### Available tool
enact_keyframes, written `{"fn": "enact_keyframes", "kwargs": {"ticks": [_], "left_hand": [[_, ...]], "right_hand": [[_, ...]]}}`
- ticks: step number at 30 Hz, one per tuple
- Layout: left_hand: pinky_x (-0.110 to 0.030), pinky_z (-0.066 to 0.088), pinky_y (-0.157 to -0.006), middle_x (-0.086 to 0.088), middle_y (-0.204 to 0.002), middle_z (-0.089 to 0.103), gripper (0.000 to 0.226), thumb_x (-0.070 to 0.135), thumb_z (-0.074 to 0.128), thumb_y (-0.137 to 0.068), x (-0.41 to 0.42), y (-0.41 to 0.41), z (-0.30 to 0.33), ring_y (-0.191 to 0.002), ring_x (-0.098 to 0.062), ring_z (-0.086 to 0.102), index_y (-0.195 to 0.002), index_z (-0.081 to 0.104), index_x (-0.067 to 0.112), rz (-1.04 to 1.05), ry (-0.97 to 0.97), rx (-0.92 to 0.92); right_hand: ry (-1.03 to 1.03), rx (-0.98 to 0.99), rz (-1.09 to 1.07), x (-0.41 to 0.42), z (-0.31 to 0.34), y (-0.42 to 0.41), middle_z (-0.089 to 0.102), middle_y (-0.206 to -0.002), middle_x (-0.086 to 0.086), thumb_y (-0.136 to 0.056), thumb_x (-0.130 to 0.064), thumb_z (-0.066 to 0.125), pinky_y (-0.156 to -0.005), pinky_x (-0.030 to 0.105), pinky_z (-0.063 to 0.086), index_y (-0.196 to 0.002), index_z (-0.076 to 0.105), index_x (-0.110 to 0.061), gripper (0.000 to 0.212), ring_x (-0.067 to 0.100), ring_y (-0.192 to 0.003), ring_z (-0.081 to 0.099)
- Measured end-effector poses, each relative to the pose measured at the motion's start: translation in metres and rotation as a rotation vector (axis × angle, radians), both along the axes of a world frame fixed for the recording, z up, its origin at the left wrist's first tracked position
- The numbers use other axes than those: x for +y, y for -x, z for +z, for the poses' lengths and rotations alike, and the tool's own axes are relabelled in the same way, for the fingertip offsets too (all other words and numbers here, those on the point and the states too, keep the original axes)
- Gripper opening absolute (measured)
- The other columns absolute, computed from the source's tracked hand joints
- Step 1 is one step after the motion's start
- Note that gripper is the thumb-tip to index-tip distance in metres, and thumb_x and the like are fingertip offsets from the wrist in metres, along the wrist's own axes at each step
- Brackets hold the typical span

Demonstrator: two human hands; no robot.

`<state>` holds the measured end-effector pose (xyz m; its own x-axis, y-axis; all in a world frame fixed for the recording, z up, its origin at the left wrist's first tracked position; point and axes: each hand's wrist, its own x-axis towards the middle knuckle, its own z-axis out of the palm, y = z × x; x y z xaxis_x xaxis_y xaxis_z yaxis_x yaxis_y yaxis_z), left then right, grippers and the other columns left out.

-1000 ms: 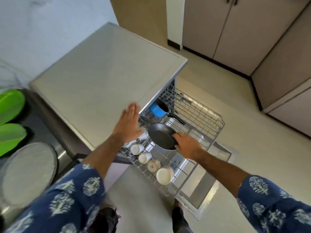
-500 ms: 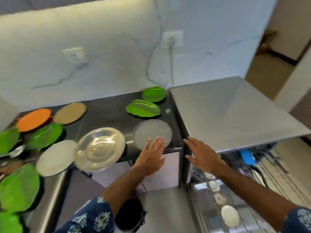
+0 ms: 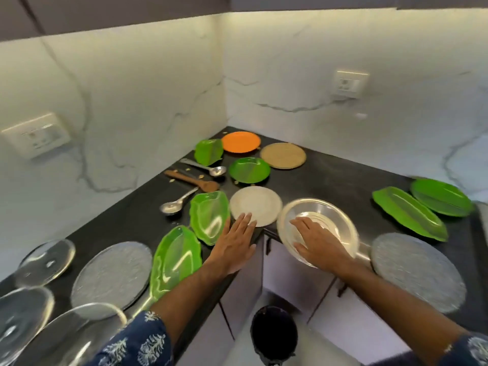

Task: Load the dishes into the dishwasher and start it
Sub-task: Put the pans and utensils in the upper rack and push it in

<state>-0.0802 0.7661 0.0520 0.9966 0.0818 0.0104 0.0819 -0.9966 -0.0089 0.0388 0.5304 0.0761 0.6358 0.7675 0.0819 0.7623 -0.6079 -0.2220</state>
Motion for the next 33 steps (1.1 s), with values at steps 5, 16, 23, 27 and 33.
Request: {"fn": "enact_keyframes", "kwargs": {"ticks": [5,16,23,27,33], "left_hand": [[-0.052,0.001,-0.125,-0.005,-0.169,0.006,0.067,0.042,0.038,-0.102,0.058,0.03,-0.008,-0.156,-0.023,0.003,-0.16,0.015,0.016,0.199,0.026,0.034],[-0.051,0.038,-0.112,-0.006,-0.162,0.028,0.059,0.036,0.054,-0.096,0.127,0.035,-0.012,-0.145,-0.028,0.035,-0.15,0.037,0.018,0.622,0.227,-0.067],[-0.041,0.038,-0.109,-0.012,-0.152,0.034,0.056,0.024,0.06,-0.095,0.184,0.025,-0.017,-0.131,-0.032,0.049,-0.146,0.04,0.011,0.954,0.559,-0.25],[-0.041,0.041,-0.108,-0.019,-0.147,0.04,0.06,0.022,0.063,-0.094,0.235,0.004,-0.024,-0.128,-0.032,0.051,-0.146,0.038,0.006,1.131,0.835,-0.355],[-0.043,0.055,-0.087,-0.019,-0.126,0.057,0.051,0.032,0.061,-0.094,0.284,-0.024,-0.049,-0.107,-0.034,0.062,-0.132,0.039,0.006,1.163,0.92,-0.224]], "right_hand": [[-0.005,0.062,0.175,0.091,-0.003,-0.018,0.046,-0.142,-0.001,-0.093,-0.035,0.061,-0.094,0.042,0.051,-0.145,0.042,-0.021,0.057,0.026,-0.119,0.056],[0.013,0.176,0.391,0.204,-0.015,-0.082,0.049,-0.137,0.001,-0.095,-0.035,0.057,-0.097,0.044,0.045,-0.141,0.043,-0.022,0.051,0.026,-0.124,0.05],[0.029,0.244,0.443,0.262,-0.016,-0.096,0.05,-0.133,0.005,-0.095,-0.029,0.058,-0.094,0.041,0.043,-0.136,0.046,-0.017,0.045,0.029,-0.12,0.051],[0.058,0.259,0.471,0.286,-0.022,-0.094,0.047,-0.137,0.005,-0.095,-0.026,0.057,-0.098,0.041,0.043,-0.139,0.045,-0.016,0.046,0.027,-0.125,0.05],[0.096,0.242,0.488,0.31,-0.019,-0.096,0.047,-0.139,0.0,-0.096,-0.027,0.056,-0.102,0.04,0.041,-0.14,0.044,-0.019,0.045,0.021,-0.128,0.046]]}}
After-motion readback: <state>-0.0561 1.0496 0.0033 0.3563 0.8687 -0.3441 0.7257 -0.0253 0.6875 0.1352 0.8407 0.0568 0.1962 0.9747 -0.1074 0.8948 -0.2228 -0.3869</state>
